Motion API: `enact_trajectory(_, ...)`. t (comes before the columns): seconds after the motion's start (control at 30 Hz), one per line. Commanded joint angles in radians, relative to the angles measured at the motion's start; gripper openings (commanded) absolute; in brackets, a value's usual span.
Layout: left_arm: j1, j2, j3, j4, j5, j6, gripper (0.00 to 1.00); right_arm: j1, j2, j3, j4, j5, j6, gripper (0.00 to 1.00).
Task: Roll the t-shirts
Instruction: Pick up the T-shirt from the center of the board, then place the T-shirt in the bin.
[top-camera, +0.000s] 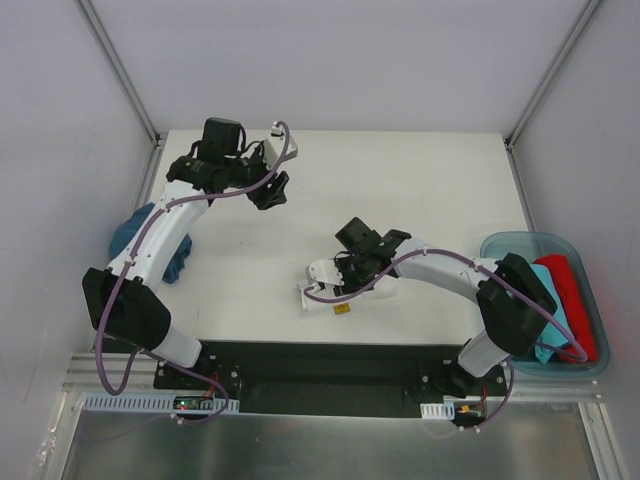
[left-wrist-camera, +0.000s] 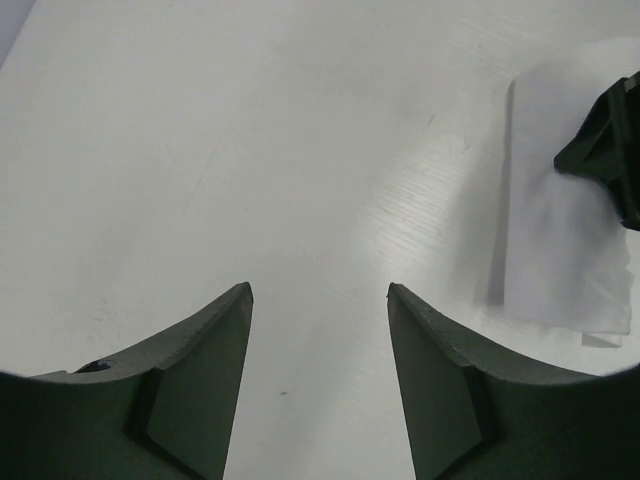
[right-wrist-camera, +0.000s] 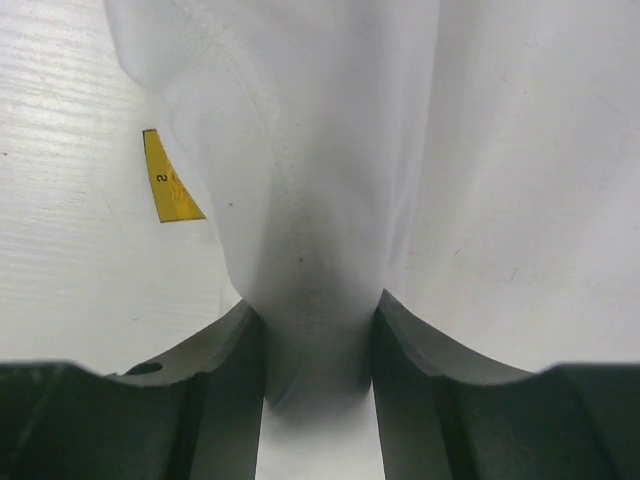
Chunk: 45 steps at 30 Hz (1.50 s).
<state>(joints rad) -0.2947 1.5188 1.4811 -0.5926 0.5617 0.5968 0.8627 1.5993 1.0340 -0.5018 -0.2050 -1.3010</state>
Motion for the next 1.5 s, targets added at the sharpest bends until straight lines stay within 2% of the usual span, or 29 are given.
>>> enact_trajectory(0.0, -0.018, -0.017, 0.036, -0.004, 0.07, -0.077, 0.56, -0.01, -0.048, 0.024, -0.109, 0.004, 0.014, 0.01)
enact_trajectory(0.33, -0.017, -0.005, 0.018, 0.004, 0.038, -0.052, 0.57, -0.155, -0.159, 0.162, -0.247, 0.026, 0.094, 0.01)
enact_trajectory(0.67, -0.017, 0.072, 0.067, 0.013, 0.053, -0.065, 0.56, -0.37, -0.298, 0.282, -0.328, 0.197, 0.27, 0.01)
enact_trajectory(1.0, -0.017, 0.196, 0.183, 0.014, 0.101, -0.1, 0.56, -0.821, -0.42, 0.304, -0.452, 0.384, 0.505, 0.01)
enact_trajectory(1.23, -0.017, 0.268, 0.248, 0.014, 0.135, -0.115, 0.56, -1.017, -0.489, 0.248, -0.494, 0.553, 0.531, 0.01)
enact_trajectory(1.47, -0.017, 0.296, 0.251, 0.014, 0.155, -0.121, 0.56, -1.159, -0.495, 0.166, -0.482, 0.648, 0.45, 0.01)
